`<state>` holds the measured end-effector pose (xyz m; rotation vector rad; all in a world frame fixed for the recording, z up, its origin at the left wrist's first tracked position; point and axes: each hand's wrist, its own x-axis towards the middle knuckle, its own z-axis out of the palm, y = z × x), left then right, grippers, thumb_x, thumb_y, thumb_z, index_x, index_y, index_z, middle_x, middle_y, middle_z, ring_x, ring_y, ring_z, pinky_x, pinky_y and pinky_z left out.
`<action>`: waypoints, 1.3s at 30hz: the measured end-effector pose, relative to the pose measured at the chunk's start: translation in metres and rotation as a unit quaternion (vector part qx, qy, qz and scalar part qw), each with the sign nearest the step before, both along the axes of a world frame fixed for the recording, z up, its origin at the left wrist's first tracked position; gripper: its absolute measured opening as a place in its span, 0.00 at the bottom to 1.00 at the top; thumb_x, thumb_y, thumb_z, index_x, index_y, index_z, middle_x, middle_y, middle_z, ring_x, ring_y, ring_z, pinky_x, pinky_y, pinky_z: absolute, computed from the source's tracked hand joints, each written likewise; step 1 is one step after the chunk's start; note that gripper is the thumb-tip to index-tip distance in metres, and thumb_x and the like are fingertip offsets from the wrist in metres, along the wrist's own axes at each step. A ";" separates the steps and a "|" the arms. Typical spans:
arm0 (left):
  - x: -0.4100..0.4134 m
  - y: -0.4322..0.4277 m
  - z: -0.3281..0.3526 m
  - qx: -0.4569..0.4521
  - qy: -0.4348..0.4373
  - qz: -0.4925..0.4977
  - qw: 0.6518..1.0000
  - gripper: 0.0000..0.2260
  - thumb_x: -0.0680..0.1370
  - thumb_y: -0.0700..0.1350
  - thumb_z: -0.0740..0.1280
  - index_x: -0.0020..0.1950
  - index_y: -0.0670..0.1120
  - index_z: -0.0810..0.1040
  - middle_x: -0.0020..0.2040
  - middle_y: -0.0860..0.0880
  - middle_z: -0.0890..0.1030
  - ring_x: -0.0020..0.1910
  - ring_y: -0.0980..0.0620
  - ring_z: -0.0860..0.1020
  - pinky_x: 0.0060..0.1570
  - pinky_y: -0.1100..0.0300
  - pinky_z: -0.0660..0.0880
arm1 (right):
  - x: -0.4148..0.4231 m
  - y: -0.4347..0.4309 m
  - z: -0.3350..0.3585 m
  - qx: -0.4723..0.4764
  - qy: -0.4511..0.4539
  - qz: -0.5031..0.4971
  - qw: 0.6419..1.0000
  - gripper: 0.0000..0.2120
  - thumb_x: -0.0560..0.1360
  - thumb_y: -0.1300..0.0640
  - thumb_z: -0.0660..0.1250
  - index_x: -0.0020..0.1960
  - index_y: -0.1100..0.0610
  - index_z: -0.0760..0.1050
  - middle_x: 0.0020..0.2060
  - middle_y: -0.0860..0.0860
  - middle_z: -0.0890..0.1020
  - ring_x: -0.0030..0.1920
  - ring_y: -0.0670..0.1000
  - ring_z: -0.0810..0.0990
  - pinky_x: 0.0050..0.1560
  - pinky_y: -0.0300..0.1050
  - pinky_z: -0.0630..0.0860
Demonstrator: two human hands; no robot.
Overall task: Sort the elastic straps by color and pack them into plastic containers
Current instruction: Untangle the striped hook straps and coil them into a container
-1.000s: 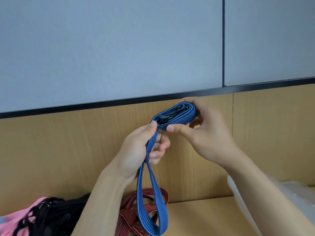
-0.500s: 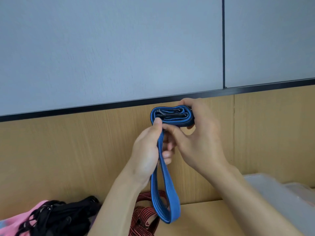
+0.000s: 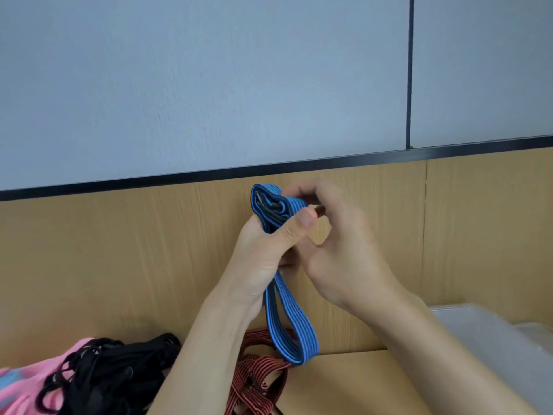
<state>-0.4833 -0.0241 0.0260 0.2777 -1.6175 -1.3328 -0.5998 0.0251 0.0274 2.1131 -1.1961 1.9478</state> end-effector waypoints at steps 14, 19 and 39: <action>0.023 -0.015 0.002 -0.003 0.005 -0.072 0.997 0.11 0.69 0.42 0.74 0.51 0.46 0.81 0.40 0.49 0.80 0.36 0.53 0.78 0.35 0.61 0.76 | -0.008 0.001 0.008 0.031 0.013 0.056 0.998 0.15 0.72 0.66 0.65 0.57 0.55 0.78 0.56 0.49 0.80 0.61 0.49 0.77 0.59 0.35 0.73; 0.016 -0.012 0.001 -0.015 -0.083 -0.172 0.981 0.15 0.73 0.38 0.72 0.59 0.42 0.75 0.41 0.45 0.72 0.33 0.53 0.73 0.34 0.63 0.73 | -0.032 0.006 0.016 0.099 -0.025 0.107 0.989 0.26 0.73 0.62 0.67 0.70 0.51 0.71 0.63 0.46 0.78 0.65 0.46 0.77 0.64 0.47 0.75; 0.003 -0.018 -0.002 0.086 0.083 -0.106 0.987 0.18 0.77 0.47 0.61 0.56 0.41 0.86 0.48 0.44 0.82 0.35 0.51 0.74 0.34 0.61 0.72 | -0.025 -0.003 0.013 0.015 -0.055 -0.041 0.998 0.21 0.74 0.64 0.73 0.60 0.49 0.69 0.54 0.41 0.79 0.54 0.44 0.79 0.59 0.48 0.77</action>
